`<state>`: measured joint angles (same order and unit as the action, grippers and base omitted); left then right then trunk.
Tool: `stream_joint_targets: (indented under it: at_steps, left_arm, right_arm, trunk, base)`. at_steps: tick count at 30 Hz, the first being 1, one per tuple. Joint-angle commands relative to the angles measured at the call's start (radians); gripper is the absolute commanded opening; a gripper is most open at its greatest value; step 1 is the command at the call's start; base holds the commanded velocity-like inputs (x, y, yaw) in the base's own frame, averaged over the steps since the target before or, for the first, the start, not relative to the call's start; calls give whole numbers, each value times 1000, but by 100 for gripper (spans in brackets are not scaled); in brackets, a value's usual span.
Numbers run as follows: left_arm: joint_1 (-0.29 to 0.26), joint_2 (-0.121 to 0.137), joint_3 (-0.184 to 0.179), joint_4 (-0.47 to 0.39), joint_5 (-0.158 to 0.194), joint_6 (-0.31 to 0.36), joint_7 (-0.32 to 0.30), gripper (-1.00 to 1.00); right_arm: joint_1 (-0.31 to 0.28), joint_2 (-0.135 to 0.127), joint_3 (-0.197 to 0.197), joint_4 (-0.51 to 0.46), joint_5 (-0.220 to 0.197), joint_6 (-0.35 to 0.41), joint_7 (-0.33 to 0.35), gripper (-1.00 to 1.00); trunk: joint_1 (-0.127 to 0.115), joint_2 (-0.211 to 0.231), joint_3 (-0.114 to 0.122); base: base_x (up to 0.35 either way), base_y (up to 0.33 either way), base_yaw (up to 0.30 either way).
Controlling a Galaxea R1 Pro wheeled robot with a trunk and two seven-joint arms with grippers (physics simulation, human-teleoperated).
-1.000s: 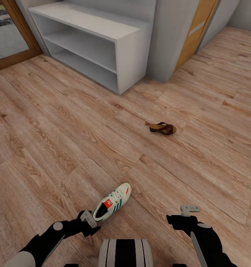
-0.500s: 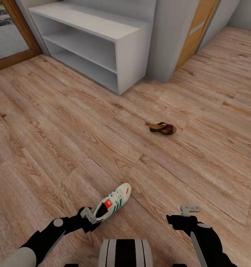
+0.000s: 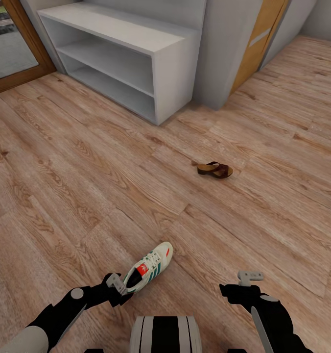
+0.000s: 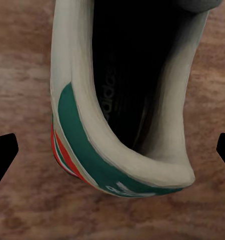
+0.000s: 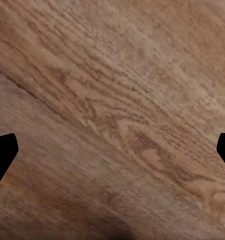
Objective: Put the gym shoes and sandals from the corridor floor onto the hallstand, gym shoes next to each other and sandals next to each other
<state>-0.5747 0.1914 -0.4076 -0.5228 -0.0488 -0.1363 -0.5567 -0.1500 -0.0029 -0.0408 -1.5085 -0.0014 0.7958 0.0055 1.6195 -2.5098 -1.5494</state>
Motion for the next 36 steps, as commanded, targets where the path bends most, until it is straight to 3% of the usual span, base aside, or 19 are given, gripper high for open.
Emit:
stream_joint_targets:
  at_steps: [1,13,14,36]
  left_arm:
    - [-1,1,-3,0,-5,-6,1,100]
    - [-12,-1,-4,0,-5,-3,3,100]
    - [-12,-1,-4,0,-5,-3,3,-100]
    - [-13,0,-7,0,-6,-3,2,-100]
  right_arm:
    - [0,0,0,-1,0,5,1,100]
    - [0,0,1,-1,0,5,1,100]
    - [0,0,1,-1,0,5,1,100]
    - [0,0,0,-1,0,5,1,100]
  trunk:
    - [0,0,-1]
    - [0,0,-1]
    - [0,0,-1]
    - [0,0,-1]
  base:
    - [0,0,0]
    - [0,0,0]
    - [0,0,0]
    - [0,0,0]
